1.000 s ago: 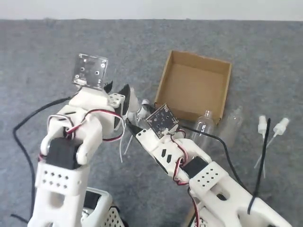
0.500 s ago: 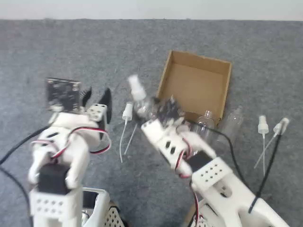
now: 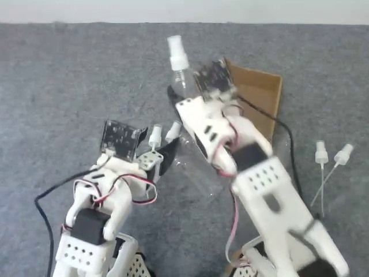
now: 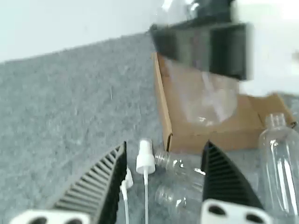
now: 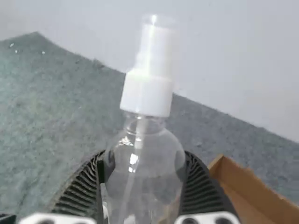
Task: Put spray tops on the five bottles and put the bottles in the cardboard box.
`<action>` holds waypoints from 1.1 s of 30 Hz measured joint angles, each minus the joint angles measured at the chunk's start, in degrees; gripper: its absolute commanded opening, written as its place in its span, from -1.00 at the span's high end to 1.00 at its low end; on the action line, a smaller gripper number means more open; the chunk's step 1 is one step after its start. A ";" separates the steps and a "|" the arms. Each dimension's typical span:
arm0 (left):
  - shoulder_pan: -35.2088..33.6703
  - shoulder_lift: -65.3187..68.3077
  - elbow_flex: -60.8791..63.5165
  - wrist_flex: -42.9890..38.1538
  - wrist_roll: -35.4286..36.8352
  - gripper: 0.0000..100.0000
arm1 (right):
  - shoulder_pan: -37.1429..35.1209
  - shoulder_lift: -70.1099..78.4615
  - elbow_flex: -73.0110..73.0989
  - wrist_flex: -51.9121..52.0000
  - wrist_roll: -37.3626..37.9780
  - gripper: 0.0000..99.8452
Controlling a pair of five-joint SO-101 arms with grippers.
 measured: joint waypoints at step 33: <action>0.70 -5.89 8.79 -6.15 -0.09 0.65 | 0.44 -1.85 -12.57 20.22 0.00 0.99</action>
